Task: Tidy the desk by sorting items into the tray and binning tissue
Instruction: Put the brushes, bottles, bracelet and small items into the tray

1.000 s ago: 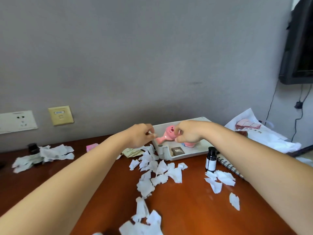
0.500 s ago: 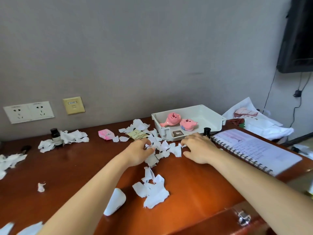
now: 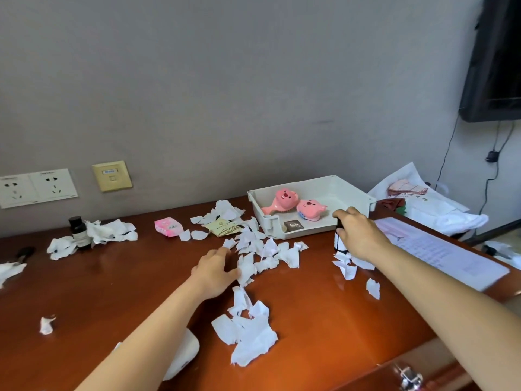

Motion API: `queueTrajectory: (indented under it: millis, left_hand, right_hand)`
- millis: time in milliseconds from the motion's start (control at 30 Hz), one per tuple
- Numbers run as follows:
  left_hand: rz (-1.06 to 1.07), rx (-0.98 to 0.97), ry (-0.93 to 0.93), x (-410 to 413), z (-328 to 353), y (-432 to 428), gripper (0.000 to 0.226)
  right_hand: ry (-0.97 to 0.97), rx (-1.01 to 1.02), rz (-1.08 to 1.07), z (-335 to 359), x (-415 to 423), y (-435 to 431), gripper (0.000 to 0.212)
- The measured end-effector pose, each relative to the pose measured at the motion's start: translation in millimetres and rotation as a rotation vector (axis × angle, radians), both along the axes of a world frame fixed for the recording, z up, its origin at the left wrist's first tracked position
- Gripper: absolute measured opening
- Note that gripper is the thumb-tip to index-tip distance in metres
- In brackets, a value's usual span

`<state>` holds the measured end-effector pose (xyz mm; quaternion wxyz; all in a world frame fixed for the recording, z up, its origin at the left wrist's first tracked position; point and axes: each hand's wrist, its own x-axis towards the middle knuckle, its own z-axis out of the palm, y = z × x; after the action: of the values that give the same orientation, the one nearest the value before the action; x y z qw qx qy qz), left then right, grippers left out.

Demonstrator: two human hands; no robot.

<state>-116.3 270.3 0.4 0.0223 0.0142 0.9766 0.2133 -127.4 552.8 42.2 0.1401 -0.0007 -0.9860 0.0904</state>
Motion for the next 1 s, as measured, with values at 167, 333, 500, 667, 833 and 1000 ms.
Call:
queueTrajectory:
  millis: [167, 333, 500, 667, 833, 1000]
  left_hand:
    - [0.02, 0.018, -0.004, -23, 0, 1, 0.06]
    - [0.17, 0.129, 0.06, -51, 4, 4, 0.054]
    - [0.473, 0.143, 0.09, -78, 6, 6, 0.053]
    - [0.653, 0.319, 0.101, -100, 11, 16, 0.082]
    - [0.729, 0.364, 0.114, -119, 7, 17, 0.094]
    - [0.755, 0.363, 0.097, -127, 6, 15, 0.088]
  right_hand:
    - [-0.04, -0.107, 0.092, 8, -14, -2, 0.027]
    - [-0.07, -0.183, 0.148, 8, -25, -20, 0.024]
    - [-0.063, -0.202, 0.168, 6, -29, -35, 0.027]
    - [-0.108, -0.247, 0.192, 6, -30, -34, 0.024]
    - [-0.156, -0.229, 0.212, 12, -33, -33, 0.014]
    - [-0.214, -0.249, 0.231, 14, -35, -32, 0.014]
